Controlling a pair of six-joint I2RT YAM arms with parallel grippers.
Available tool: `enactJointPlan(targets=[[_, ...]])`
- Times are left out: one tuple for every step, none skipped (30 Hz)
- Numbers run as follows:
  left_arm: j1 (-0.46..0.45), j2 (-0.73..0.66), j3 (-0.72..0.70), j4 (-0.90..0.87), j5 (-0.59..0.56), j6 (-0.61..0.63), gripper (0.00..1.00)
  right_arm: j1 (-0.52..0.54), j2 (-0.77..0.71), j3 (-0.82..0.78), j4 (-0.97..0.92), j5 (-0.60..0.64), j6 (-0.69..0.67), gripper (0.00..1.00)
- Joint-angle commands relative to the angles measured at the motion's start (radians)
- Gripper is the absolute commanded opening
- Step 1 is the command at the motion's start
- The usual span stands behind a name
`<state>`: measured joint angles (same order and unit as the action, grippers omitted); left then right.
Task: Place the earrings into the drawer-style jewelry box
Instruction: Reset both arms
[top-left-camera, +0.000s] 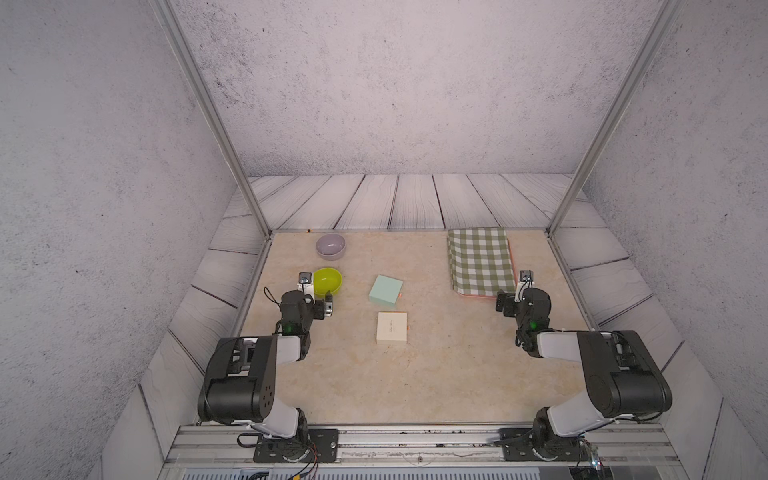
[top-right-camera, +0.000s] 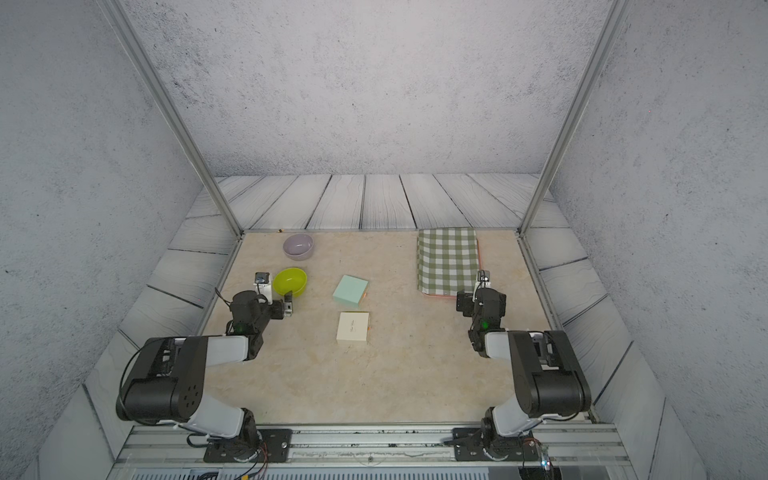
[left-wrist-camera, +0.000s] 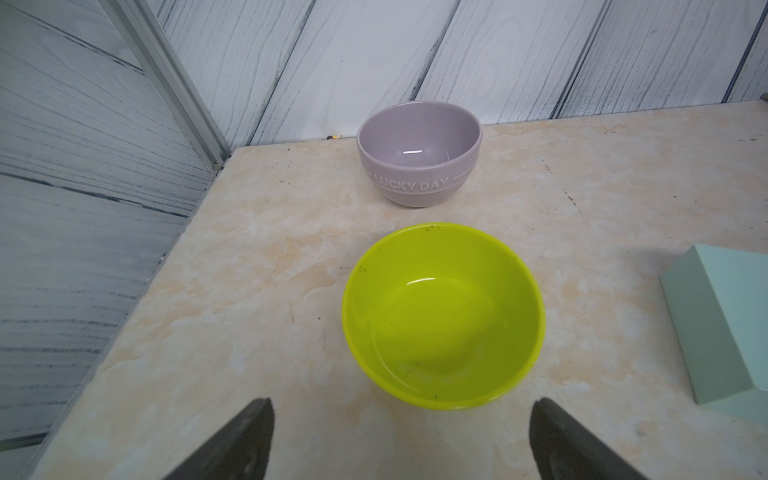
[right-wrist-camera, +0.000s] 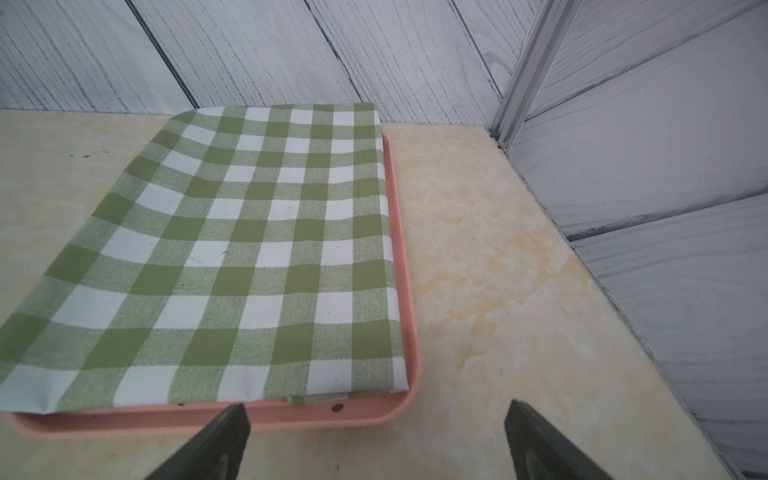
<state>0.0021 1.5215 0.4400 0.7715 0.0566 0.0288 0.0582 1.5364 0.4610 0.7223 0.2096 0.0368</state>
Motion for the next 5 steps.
enactJointPlan(targets=[[0.025,0.014,0.038,-0.038,0.006,-0.038,0.98,-0.013,0.012,0.016,-0.016,-0.031,0.015,0.99],[0.034,0.015,0.04,-0.043,0.012,-0.044,0.98,-0.015,0.012,0.017,-0.017,-0.035,0.016,0.99],[0.034,0.014,0.04,-0.044,0.011,-0.043,0.98,-0.014,0.012,0.017,-0.017,-0.035,0.015,0.99],[0.035,0.016,0.04,-0.044,0.011,-0.044,0.99,-0.014,0.011,0.017,-0.015,-0.036,0.016,0.99],[0.035,0.016,0.042,-0.044,0.011,-0.045,0.98,-0.016,0.012,0.015,-0.014,-0.038,0.017,0.99]])
